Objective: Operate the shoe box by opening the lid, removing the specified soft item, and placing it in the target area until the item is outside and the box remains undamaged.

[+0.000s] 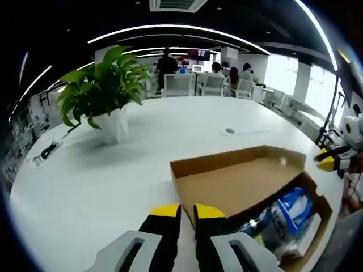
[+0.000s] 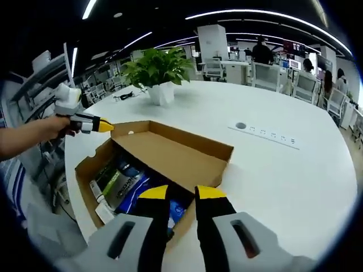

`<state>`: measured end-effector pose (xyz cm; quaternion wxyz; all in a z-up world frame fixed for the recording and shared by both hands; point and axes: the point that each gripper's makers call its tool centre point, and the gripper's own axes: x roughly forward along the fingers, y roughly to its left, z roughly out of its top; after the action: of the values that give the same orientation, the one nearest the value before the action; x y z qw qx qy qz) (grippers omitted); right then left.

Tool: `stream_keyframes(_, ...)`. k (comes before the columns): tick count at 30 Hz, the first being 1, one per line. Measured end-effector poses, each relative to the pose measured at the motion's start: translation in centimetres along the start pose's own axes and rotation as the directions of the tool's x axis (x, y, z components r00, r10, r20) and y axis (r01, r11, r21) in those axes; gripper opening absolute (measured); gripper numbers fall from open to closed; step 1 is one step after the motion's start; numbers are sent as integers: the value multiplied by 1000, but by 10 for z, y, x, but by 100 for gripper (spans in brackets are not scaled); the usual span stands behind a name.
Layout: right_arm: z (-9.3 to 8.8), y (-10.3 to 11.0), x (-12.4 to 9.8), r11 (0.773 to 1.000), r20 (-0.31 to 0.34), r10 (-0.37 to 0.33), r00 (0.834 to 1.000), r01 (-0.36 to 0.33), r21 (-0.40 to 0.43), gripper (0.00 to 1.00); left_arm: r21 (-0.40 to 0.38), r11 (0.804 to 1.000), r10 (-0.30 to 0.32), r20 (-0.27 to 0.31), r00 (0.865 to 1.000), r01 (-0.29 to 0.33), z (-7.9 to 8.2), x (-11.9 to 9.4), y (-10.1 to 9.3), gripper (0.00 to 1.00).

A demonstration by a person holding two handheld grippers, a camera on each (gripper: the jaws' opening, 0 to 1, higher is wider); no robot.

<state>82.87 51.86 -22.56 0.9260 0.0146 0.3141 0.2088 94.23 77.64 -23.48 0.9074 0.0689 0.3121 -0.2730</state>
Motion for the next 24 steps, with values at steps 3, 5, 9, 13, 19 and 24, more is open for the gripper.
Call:
stream_keyframes(3, -7, 11, 1, 1000, -15, 22, 1000, -22, 0, 16, 11, 1000, -8, 5, 1000, 8, 1, -8, -5, 13)
stream_keyframes(5, -12, 19, 1, 999, -24, 34, 999, -34, 1, 17, 16, 1000, -16, 10, 1000, 16, 1, -11, -3, 16)
stream_keyframes(9, -21, 32, 2, 998, -42, 57, 997, -58, -6, 17, 24, 999, -41, 18, 999, 41, 3, -21, -17, 20)
stream_keyframes(13, -26, 40, 7, 996, -51, 84, 995, -84, 0, 18, 30, 997, -65, 26, 998, 64, 0, -29, -25, 22)
stream_keyframes(19, -29, 58, 14, 992, -69, 123, 990, -123, -1, 20, 38, 992, -119, 31, 992, 118, -7, -46, -48, 27)
stream_keyframes(24, -31, 67, 18, 990, -68, 141, 988, -141, 4, 21, 55, 985, -164, 23, 986, 162, -17, -52, -60, 33)
